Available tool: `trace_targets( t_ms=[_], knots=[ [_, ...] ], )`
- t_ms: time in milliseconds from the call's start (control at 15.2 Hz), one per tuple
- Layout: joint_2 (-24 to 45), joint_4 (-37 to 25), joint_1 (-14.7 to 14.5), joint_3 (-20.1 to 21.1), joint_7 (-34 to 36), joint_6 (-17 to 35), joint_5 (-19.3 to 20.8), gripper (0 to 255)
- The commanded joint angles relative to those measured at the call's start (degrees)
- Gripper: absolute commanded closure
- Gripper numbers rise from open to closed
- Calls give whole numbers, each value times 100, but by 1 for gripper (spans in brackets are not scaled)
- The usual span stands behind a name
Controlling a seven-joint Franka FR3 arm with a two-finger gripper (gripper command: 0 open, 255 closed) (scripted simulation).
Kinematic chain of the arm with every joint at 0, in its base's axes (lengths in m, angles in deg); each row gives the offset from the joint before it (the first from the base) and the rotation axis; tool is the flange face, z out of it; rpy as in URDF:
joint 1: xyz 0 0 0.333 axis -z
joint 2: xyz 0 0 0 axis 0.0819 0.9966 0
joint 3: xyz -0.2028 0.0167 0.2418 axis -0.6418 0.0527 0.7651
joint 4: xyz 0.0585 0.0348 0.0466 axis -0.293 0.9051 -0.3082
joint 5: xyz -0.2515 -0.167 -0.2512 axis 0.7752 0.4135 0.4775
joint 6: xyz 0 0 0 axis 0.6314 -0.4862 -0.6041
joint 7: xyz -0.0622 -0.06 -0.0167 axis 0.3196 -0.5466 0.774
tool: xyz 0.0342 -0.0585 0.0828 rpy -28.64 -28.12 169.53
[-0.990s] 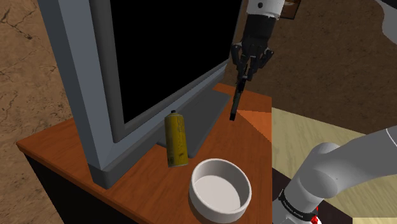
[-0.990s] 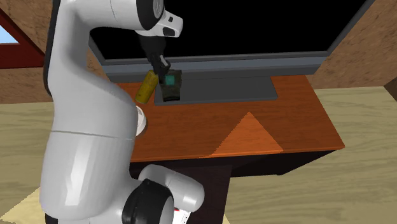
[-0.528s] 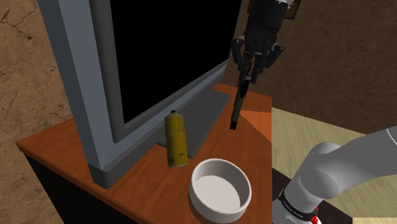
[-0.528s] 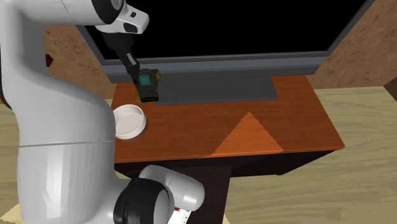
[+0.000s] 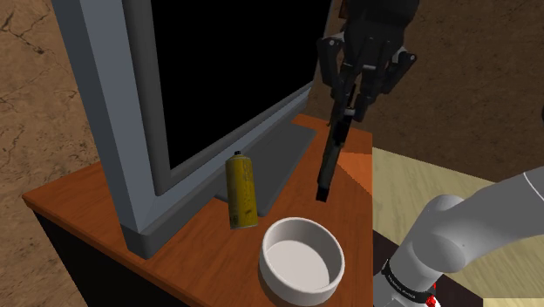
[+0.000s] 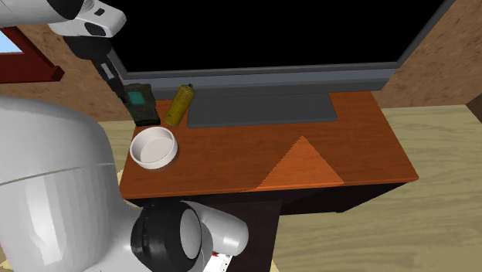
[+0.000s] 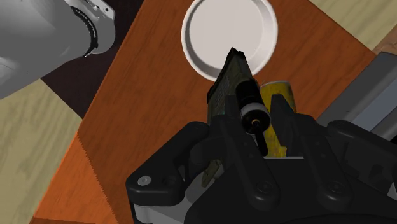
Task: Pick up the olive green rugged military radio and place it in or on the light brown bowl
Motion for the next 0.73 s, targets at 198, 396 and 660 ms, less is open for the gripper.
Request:
trace_targets(
  t_ms=[198, 396, 660],
  knots=[
    [422, -729, 39, 786, 915, -96, -98, 255],
    [182, -272, -15, 684, 776, 129, -175, 255],
    [-95, 288, -87, 593, 623, 418, -260, 255]
  ],
)
